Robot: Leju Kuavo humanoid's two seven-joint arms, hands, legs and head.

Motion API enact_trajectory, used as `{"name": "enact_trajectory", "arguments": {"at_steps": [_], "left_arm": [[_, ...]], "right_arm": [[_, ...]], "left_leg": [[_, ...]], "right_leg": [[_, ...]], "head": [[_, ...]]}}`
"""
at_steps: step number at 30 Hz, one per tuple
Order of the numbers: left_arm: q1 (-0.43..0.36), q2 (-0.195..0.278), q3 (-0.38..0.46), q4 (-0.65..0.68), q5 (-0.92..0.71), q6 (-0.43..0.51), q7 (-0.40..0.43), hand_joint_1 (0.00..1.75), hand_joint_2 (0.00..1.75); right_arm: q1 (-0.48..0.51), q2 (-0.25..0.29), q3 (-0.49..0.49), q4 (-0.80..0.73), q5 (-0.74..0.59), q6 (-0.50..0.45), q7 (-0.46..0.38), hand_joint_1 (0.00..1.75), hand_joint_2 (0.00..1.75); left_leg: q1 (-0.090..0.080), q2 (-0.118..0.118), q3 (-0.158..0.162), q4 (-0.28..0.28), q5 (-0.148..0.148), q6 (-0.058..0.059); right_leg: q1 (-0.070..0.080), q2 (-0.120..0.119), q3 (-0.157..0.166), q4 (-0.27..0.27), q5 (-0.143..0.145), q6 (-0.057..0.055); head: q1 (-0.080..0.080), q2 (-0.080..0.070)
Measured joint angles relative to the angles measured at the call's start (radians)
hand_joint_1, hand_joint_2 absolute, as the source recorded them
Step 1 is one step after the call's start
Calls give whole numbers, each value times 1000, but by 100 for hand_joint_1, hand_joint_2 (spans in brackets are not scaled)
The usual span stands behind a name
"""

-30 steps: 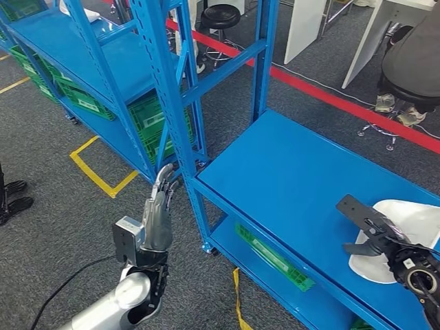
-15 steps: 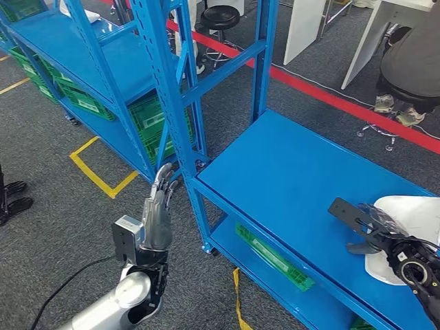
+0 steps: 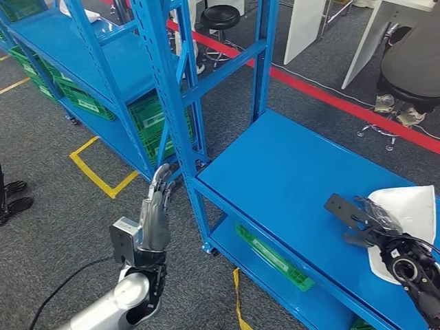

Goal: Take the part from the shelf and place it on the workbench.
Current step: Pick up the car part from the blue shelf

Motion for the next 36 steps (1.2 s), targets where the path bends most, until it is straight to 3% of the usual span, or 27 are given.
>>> {"name": "enact_trajectory", "arguments": {"at_steps": [6, 25, 26, 29, 30, 36], "left_arm": [[6, 7, 0, -4, 0, -2, -8, 0, 0], [12, 8, 0, -10, 0, -4, -8, 0, 0], [12, 8, 0, -10, 0, -3, -8, 0, 0], [13, 8, 0, -10, 1, -1, -10, 0, 0], [13, 8, 0, -10, 1, -1, -10, 0, 0], [14, 8, 0, -10, 2, -1, -11, 0, 0]], "right_arm": [[6, 8, -1, 10, 30, -71, -53, 175, 175], [14, 20, -8, 9, 38, -69, -62, 175, 175], [16, 20, -9, 8, 33, -70, -64, 145, 175], [20, 21, -13, 0, 15, -76, -70, 14, 175], [21, 22, -15, -3, 10, -78, -71, 0, 175], [22, 22, -23, -9, 1, -89, -71, 0, 175]], "left_leg": [[0, 0, 0, 0, 0, 0], [0, 0, -1, 0, 0, 0], [0, 0, -1, 0, 0, 0], [0, 0, -1, 0, 0, 0], [0, 0, -1, 0, 0, 0], [0, 0, -1, 0, 0, 0]], "right_leg": [[0, 0, 0, 0, 0, 0], [0, 0, -1, 0, 0, 0], [0, 0, -1, 0, 0, 0], [0, 0, -1, 0, 0, 0], [0, 0, -1, 0, 0, 0], [0, 0, -1, 0, 0, 0]], "head": [[0, 0], [0, 0], [0, 0], [0, 0], [0, 0], [0, 0]]}}
